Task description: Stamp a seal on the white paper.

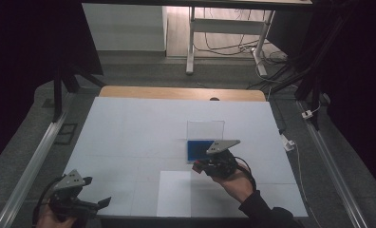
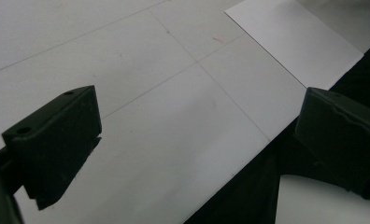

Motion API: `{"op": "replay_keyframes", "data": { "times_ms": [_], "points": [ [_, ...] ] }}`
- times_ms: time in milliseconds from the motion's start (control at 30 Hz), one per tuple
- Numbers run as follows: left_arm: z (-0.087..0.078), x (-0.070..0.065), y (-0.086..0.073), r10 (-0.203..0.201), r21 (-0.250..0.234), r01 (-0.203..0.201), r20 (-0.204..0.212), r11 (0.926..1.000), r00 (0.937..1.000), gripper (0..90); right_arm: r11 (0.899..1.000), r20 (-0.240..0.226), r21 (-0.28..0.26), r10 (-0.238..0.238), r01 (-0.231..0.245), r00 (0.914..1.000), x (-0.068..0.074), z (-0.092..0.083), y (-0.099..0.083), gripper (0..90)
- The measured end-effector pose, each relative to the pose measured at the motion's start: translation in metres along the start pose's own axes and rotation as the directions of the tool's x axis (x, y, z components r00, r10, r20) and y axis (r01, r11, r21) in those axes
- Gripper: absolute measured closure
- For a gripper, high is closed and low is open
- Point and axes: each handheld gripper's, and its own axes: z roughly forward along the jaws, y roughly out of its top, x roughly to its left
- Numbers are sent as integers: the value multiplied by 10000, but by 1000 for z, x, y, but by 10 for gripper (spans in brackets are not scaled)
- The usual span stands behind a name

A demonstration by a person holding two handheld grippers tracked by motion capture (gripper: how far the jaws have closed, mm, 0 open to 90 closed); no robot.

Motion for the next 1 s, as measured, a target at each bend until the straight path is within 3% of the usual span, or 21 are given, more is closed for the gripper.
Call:
{"op": "replay_keyframes", "data": {
  "times_ms": [333,833,1000],
  "points": [
    [0,0,0,0,1,0,6,10000,10000,5,9974,-592,214,-677,691,9960,17,12,2,799],
    [0,0,0,4,30,-4,8,10000,10000,6,9928,-1100,408,-1077,1128,9881,37,28,5,799],
    [0,0,0,-5,30,5,21,10000,10000,6,9841,-1349,611,-1572,1665,9783,45,35,5,799]
  ]
}}
